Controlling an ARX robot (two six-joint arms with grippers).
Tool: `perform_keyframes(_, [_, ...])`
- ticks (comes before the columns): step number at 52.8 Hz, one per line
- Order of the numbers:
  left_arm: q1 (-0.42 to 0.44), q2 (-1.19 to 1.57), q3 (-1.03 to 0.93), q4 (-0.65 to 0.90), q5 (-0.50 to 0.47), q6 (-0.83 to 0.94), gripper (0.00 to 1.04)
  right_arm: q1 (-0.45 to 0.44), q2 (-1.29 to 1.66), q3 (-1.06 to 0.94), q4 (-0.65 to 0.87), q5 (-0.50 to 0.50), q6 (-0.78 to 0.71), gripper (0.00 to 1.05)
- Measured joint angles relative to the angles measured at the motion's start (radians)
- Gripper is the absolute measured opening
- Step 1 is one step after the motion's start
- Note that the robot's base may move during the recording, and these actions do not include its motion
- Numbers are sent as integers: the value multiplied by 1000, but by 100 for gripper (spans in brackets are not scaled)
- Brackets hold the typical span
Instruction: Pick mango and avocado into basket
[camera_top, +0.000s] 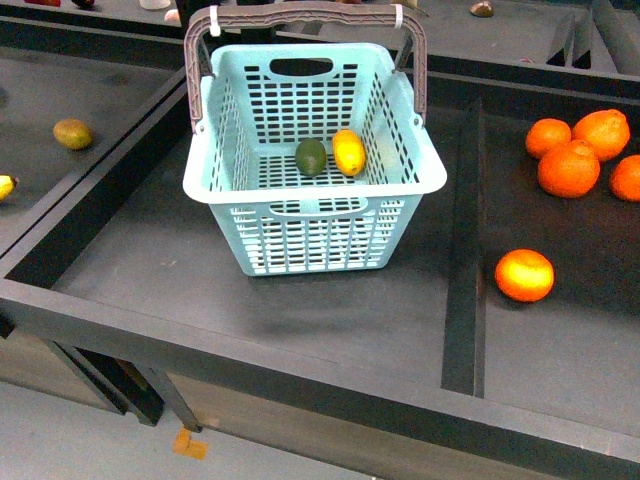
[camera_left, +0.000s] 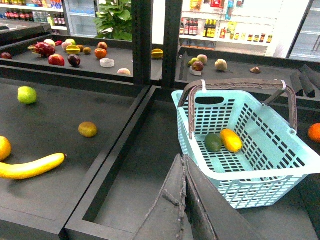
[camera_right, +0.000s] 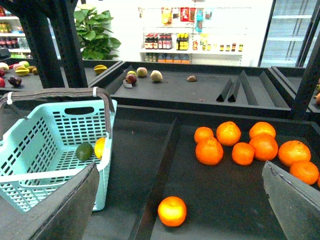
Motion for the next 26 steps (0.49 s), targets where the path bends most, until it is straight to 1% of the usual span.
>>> perform_keyframes(26, [0,-256,0,-247,0,0,3,0,0,0,0,0,0,97])
